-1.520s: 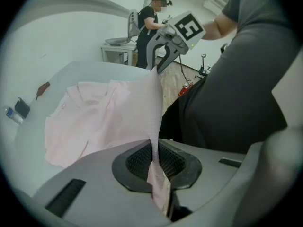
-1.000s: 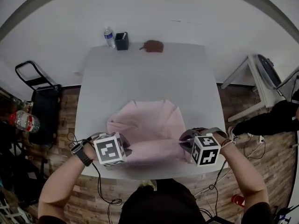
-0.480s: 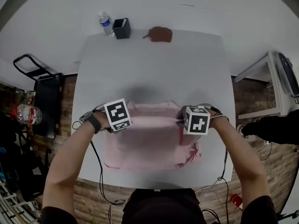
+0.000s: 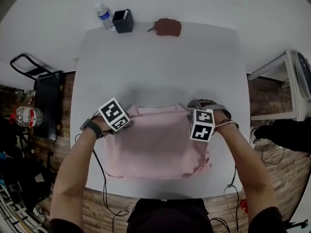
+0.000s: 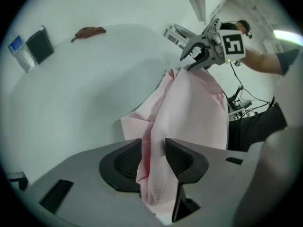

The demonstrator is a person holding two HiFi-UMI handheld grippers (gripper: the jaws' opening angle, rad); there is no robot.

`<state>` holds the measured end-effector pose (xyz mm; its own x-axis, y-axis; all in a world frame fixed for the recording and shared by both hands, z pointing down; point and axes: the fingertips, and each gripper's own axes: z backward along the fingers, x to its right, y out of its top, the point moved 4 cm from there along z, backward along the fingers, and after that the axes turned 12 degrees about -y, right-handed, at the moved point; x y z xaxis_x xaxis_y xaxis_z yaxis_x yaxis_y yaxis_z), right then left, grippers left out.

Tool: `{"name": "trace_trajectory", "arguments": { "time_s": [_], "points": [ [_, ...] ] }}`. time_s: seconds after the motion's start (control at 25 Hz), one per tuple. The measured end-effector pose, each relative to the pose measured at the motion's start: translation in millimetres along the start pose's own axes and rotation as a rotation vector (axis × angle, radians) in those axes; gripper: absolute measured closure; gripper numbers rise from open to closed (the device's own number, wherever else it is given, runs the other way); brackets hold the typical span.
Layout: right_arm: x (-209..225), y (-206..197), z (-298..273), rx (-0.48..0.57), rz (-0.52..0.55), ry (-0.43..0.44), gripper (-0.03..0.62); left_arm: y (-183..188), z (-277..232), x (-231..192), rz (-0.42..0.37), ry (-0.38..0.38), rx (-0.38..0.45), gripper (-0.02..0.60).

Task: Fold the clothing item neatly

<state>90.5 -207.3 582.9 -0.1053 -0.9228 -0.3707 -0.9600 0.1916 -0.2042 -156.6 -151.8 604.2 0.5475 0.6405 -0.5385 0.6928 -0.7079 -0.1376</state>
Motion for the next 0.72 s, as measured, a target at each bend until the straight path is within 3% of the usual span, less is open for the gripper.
{"name": "trace_trajectory", "arguments": {
  "time_s": [0.08,0.16,0.24,0.4,0.52,0.6,0.72],
  "points": [
    [6,-6,12,-0.019,0.066,-0.081,0.459,-5,9,-3,0.013,0.029,0.025,0.434],
    [-1,-6,16,0.003,0.106,-0.102,0.459,-11,18,-4,0.027,0.062,0.048,0.431],
    [-9,-1,16,0.045,0.059,-0.098,0.459,-13,27,-3,0.036,0.096,0.084,0.431],
    [-9,27,38,0.221,-0.285,-0.140,0.498,-6,52,15,0.040,0.116,0.256,0.434],
    [-13,53,65,0.336,-0.541,-0.200,0.545,-3,70,41,0.014,0.130,0.426,0.510],
    [-19,65,85,0.396,-0.696,-0.217,0.549,-1,79,64,0.010,0.111,0.554,0.560],
    [-27,82,119,0.486,-0.874,-0.222,0.554,-1,86,107,-0.004,0.058,0.715,0.563]
  ]
}}
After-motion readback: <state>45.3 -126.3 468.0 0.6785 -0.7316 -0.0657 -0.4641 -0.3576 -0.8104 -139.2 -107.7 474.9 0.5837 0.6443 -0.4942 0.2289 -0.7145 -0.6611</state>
